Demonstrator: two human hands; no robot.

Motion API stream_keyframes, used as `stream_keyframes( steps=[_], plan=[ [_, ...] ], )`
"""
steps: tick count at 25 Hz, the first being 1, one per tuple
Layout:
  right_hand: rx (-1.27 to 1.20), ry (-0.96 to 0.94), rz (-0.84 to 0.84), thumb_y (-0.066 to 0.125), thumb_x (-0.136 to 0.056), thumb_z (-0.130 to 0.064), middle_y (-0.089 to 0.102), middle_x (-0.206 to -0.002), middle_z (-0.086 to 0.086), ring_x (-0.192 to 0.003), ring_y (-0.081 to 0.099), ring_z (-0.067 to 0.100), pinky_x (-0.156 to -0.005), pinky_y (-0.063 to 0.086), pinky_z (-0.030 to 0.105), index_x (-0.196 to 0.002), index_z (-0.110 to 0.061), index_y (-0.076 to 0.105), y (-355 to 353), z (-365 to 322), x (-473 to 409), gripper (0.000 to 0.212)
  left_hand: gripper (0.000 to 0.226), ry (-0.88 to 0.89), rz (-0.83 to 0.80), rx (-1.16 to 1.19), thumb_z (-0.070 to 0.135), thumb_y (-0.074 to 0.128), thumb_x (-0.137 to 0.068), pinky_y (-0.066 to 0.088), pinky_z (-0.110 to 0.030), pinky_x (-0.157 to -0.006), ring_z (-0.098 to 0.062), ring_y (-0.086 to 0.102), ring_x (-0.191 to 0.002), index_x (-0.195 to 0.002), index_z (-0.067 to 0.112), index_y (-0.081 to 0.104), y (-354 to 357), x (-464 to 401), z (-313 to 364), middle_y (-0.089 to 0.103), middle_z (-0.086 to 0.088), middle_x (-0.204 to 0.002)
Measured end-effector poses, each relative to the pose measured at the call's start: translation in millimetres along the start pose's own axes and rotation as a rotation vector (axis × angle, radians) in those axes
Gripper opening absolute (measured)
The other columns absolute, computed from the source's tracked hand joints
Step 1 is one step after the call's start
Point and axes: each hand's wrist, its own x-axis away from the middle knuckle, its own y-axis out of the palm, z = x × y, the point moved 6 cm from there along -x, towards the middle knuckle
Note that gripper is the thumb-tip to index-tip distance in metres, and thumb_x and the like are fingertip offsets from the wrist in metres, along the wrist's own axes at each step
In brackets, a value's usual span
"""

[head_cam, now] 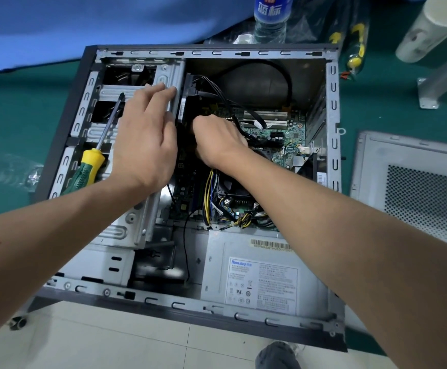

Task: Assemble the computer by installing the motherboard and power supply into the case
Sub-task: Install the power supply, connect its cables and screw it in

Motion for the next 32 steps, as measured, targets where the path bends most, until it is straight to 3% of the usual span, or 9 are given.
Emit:
stream_keyframes(
  steps=[8, 12, 15, 20, 29, 32],
  plan=[
    [-0.048, 0.037, -0.084, 0.056, -0.085, -0.01, 0.046, -0.078, 0.004, -0.076, 0.047, 0.032, -0.067, 0.042, 0.035, -0.084, -0.016, 0.047, 2.8, 1.8, -2.5, 0.011, 0.051, -0.003, -0.004, -0.015, 0.022, 0.031, -0.098, 0.028, -0.034, -0.116, -0.022, 0.034, -0.139, -0.146, 0.01, 0.043, 0.5, -0.2, -0.4, 0.039, -0.009, -0.15],
    [-0.1, -0.002, -0.144, 0.057, -0.086, -0.014, 0.064, -0.099, 0.014, -0.087, 0.058, 0.035, -0.069, 0.041, 0.031, -0.092, -0.011, 0.055, 3.0, -1.7, -10.9, 0.007, 0.05, -0.003, -0.007, -0.017, 0.019, 0.032, -0.098, 0.028, -0.035, -0.116, -0.022, 0.034, -0.138, -0.146, 0.009, 0.043, 0.7, 1.8, 1.3, 0.039, -0.01, -0.149],
    [-0.129, -0.039, -0.218, 0.056, -0.088, -0.019, 0.066, -0.118, 0.013, -0.107, 0.063, 0.03, -0.08, 0.048, 0.027, -0.119, -0.009, 0.063, 9.8, -8.9, -29.4, 0.033, 0.05, 0.0, -0.005, -0.015, 0.019, 0.032, -0.098, 0.028, -0.036, -0.116, -0.022, 0.034, -0.138, -0.146, 0.009, 0.043, -1.2, 0.4, 1.9, 0.039, -0.01, -0.149],
    [-0.205, -0.047, -0.224, 0.057, -0.09, -0.03, 0.066, -0.122, 0.009, -0.111, 0.063, 0.027, -0.089, 0.051, 0.028, -0.126, -0.015, 0.062, 13.3, -9.1, -35.2, 0.039, 0.05, 0.001, -0.005, -0.007, 0.02, 0.032, -0.098, 0.029, -0.037, -0.117, -0.021, 0.034, -0.139, -0.146, 0.009, 0.042, -0.4, -0.1, 1.2, 0.039, -0.01, -0.149],
    [-0.19, 0.066, -0.15, 0.061, -0.091, -0.028, 0.064, -0.126, 0.009, -0.114, 0.063, 0.028, -0.077, 0.04, 0.023, -0.128, -0.015, 0.06, 8.7, -1.2, -28.5, 0.04, 0.05, 0.004, -0.002, -0.011, 0.019, 0.034, -0.098, 0.028, -0.037, -0.117, -0.023, 0.034, -0.139, -0.146, 0.009, 0.043, -0.2, -0.8, 1.9, 0.038, -0.012, -0.149],
    [-0.196, 0.108, -0.123, 0.059, -0.092, -0.029, 0.064, -0.127, 0.007, -0.115, 0.063, 0.025, -0.079, 0.042, 0.024, -0.129, -0.016, 0.06, 6.8, -4.6, -28.6, 0.039, 0.05, 0.002, -0.009, -0.006, 0.018, 0.034, -0.098, 0.028, -0.037, -0.117, -0.023, 0.033, -0.139, -0.146, 0.008, 0.043, -0.8, -1.0, 1.0, 0.038, -0.012, -0.149]
  ],
)
